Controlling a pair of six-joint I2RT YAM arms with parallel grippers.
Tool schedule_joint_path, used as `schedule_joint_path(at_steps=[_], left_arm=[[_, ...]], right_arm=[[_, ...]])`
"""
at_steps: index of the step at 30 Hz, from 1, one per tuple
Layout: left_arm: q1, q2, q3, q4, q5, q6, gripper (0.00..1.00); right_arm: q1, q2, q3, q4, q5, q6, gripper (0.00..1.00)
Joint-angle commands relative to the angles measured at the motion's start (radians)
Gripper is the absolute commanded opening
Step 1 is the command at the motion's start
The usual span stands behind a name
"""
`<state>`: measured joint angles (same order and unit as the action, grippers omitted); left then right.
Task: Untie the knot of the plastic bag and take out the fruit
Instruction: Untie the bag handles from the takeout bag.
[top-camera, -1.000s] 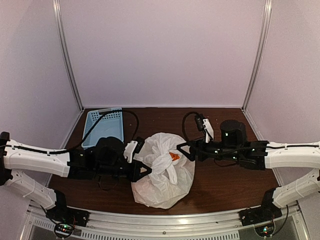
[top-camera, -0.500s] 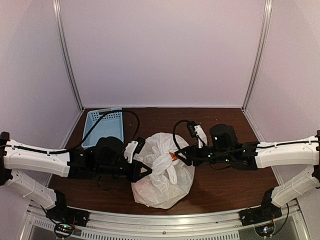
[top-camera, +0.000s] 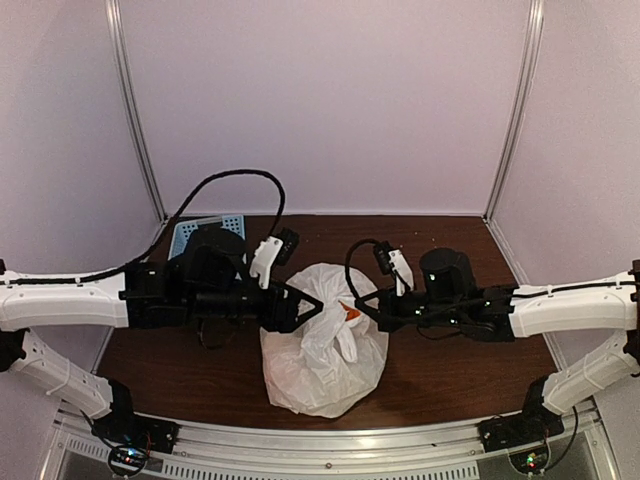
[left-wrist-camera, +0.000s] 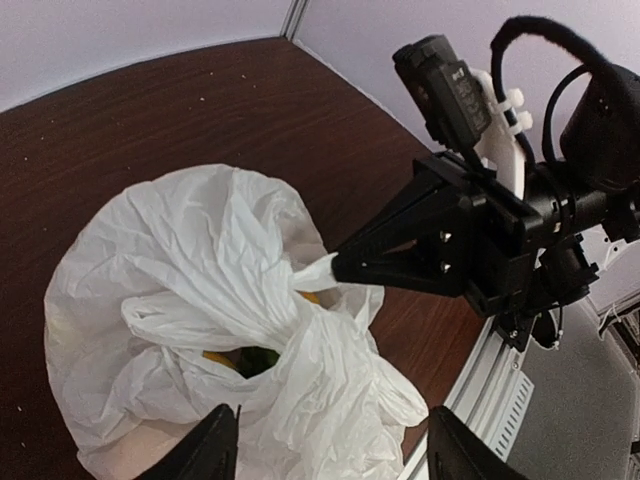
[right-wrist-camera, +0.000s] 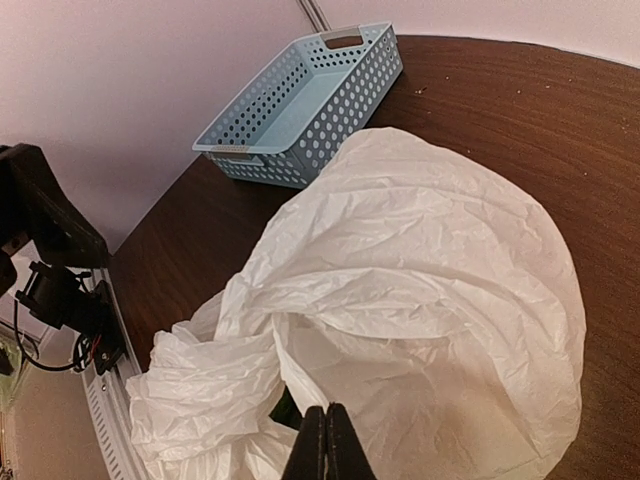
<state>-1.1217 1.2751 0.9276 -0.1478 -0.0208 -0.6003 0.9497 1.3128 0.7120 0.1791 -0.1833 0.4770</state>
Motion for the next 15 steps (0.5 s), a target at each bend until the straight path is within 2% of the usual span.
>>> schedule_joint_path(at_steps=[1,5,9,15], left_arm=[[0.032,0.033,0.078,-0.039,-0.022,0.094,0.68],[0.042,0.098,0.127,-0.021,0.007,0.096,0.74],[0.043,0.159,0.162,0.002,0.059,0.096,0.73],[0.044,0.211,0.172,0.002,0.088,0.084,0.58]], right_arm=[[0.006,-0.007,-0.017,0.026,-0.006,-0.001,0.00],[0.006,-0.013,-0.021,0.031,-0.006,0.000,0.00],[0.006,-0.015,-0.020,0.034,-0.006,-0.003,0.00],[0.006,-0.018,-0.020,0.032,-0.005,-0.001,0.00]])
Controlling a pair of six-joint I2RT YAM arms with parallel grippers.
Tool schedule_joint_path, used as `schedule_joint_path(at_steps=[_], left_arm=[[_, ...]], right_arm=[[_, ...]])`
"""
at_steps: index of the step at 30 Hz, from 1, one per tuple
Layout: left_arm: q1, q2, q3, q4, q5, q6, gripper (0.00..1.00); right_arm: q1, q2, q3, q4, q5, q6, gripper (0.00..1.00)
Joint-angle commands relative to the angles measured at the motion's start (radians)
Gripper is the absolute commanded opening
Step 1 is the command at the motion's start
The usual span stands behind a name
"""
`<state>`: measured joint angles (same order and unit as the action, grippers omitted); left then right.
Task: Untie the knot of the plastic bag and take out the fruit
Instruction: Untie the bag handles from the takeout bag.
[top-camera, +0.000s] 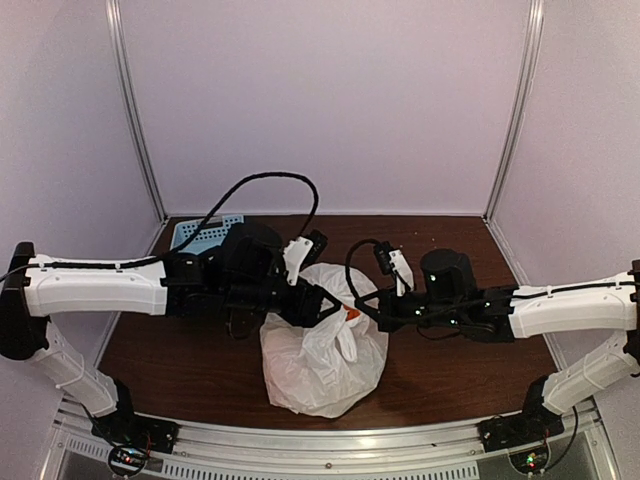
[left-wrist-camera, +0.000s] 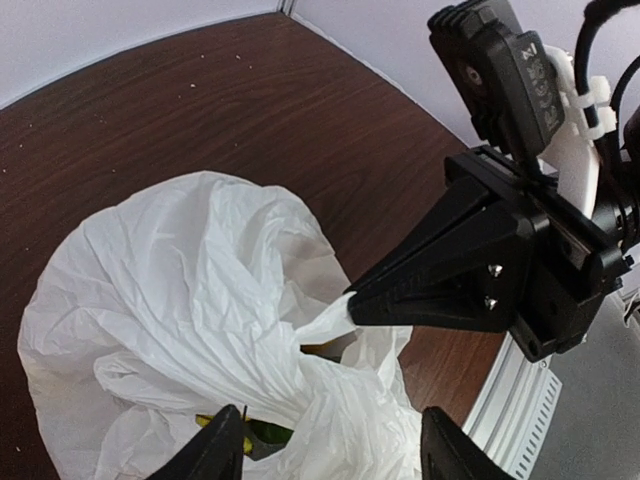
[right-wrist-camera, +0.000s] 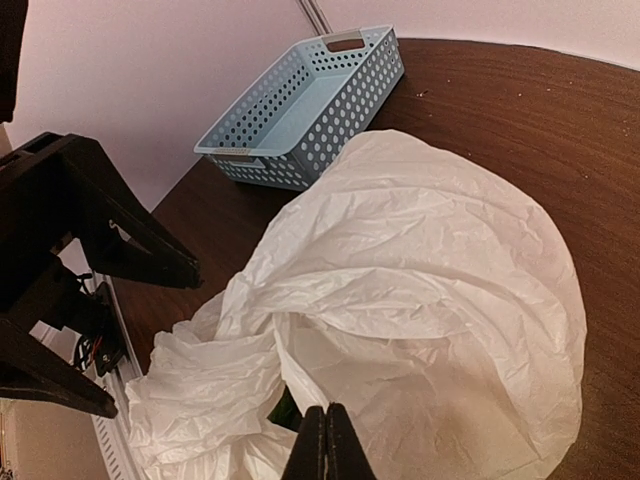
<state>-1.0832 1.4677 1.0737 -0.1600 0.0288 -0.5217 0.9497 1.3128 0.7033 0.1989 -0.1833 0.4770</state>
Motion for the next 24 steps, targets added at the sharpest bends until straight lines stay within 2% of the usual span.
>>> schedule_joint_path(at_steps=[1,4,13,17,21,24], left_arm=[[0.005,0.022,0.022,0.014,0.038,0.004,0.54],[0.006,0.027,0.015,0.014,0.037,-0.003,0.46],[0.005,0.025,-0.014,0.012,0.046,-0.031,0.42],[0.005,0.020,-0.029,0.023,0.062,-0.045,0.36],[0.006,0.016,-0.039,0.025,0.063,-0.051,0.28],[0.005,0.010,-0.044,0.029,0.063,-0.055,0.16]], right_arm=[[0.006,-0.017,-0.011,0.013,-0.005,-0.002,0.00],[0.007,-0.017,-0.011,0.015,-0.004,-0.001,0.00],[0.006,-0.011,-0.008,0.017,-0.002,0.003,0.00],[0.006,-0.010,-0.010,0.018,0.000,0.003,0.00],[0.006,-0.010,-0.011,0.021,0.002,0.005,0.00],[0.006,-0.010,-0.011,0.022,0.003,0.005,0.00]])
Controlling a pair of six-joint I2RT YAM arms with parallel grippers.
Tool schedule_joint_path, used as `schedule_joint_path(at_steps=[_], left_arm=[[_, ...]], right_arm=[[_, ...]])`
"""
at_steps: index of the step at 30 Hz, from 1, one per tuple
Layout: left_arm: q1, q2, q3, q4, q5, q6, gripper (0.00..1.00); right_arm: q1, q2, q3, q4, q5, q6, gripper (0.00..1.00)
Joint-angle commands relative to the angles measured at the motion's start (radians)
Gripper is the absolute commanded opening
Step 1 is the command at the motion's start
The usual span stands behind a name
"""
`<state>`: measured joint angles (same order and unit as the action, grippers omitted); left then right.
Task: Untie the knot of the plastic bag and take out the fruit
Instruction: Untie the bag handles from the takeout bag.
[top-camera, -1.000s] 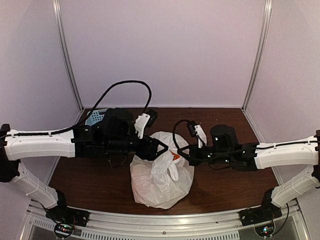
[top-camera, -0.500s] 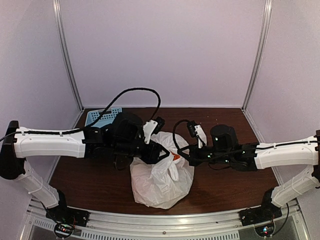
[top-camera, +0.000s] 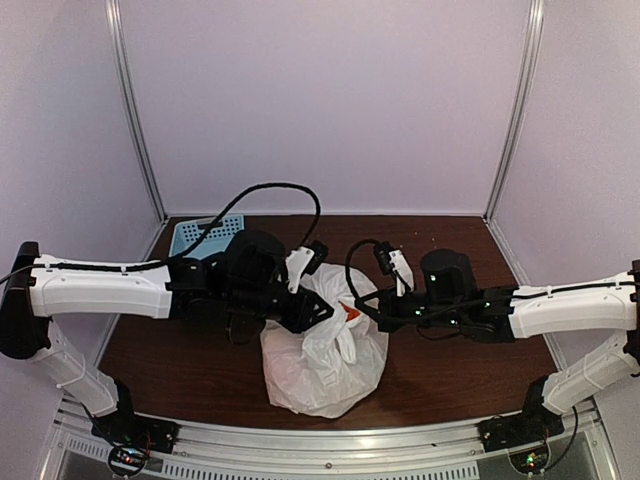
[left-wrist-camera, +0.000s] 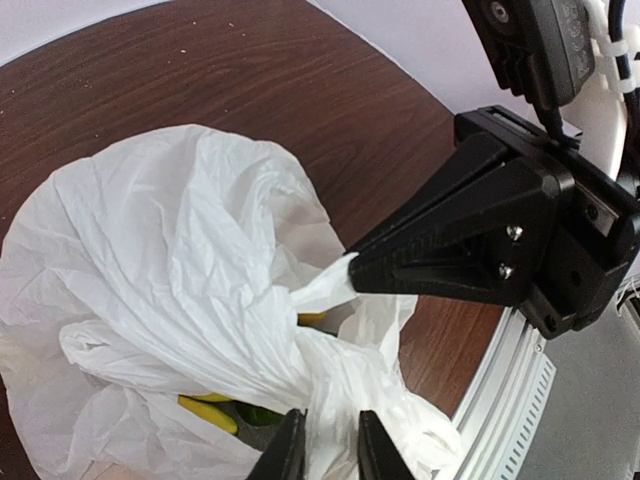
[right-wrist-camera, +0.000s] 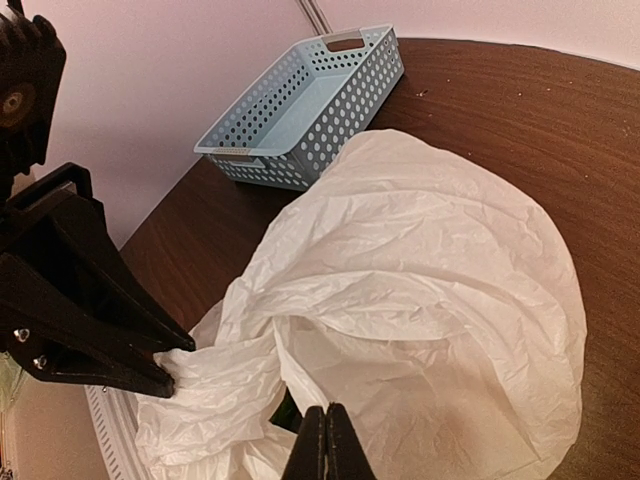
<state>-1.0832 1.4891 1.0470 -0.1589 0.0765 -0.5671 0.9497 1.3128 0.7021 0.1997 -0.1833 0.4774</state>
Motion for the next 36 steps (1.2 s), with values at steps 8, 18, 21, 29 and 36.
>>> schedule_joint_path(at_steps=[8,18,21,29,36], left_arm=[[0.005,-0.012,-0.022,0.035,0.020,-0.014,0.00],[0.014,-0.028,-0.043,0.029,-0.009,-0.029,0.00],[0.019,-0.032,-0.047,0.035,-0.005,-0.030,0.00],[0.048,-0.047,-0.047,0.055,0.011,-0.029,0.00],[0.088,-0.046,-0.012,0.076,0.030,0.003,0.00]], right_arm=[[0.006,-0.015,-0.013,0.025,0.020,0.012,0.00],[0.006,-0.037,-0.018,0.013,0.113,0.035,0.00],[0.006,-0.040,-0.021,0.017,0.145,0.049,0.00],[-0.001,-0.046,-0.018,0.003,0.236,0.092,0.00],[-0.043,-0.051,0.016,-0.042,0.267,0.098,0.00]])
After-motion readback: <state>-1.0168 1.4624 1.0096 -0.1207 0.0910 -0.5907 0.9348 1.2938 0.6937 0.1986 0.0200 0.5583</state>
